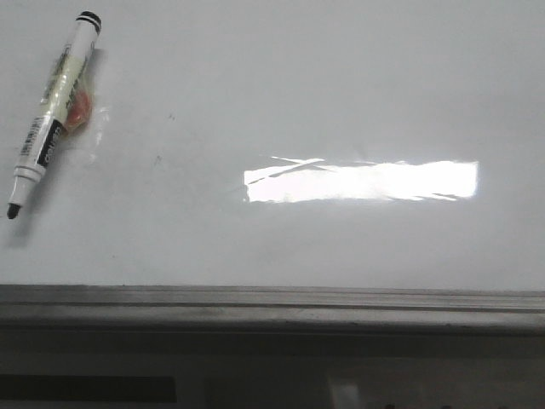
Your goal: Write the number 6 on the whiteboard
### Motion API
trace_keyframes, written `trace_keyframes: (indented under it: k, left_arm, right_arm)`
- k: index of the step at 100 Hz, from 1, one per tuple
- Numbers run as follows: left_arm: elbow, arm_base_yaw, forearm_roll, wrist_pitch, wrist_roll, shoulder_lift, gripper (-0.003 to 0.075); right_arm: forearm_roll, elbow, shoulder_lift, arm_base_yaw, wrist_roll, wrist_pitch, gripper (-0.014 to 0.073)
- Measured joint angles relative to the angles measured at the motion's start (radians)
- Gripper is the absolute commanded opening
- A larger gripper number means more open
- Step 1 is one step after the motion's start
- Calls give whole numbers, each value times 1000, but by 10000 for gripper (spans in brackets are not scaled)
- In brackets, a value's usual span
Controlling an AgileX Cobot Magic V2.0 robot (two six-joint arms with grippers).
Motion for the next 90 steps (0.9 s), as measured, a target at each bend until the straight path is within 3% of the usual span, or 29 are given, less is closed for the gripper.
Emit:
trace_keyframes:
  k: [24, 38, 77, 90]
  left_arm:
    - [-9, -356, 8, -11, 0, 74, 388]
    - [-9, -471, 2, -11, 0, 152, 376]
    - [-9, -510, -71, -97, -1, 355, 362]
    - [-11, -512, -79, -123, -2, 401, 256]
  right_arm:
    - [0, 0, 0, 0, 0, 0, -64]
    - [0, 0, 0, 0, 0, 0, -64]
    - [0, 0, 0, 0, 0, 0, -64]
    - [0, 0, 0, 0, 0, 0, -64]
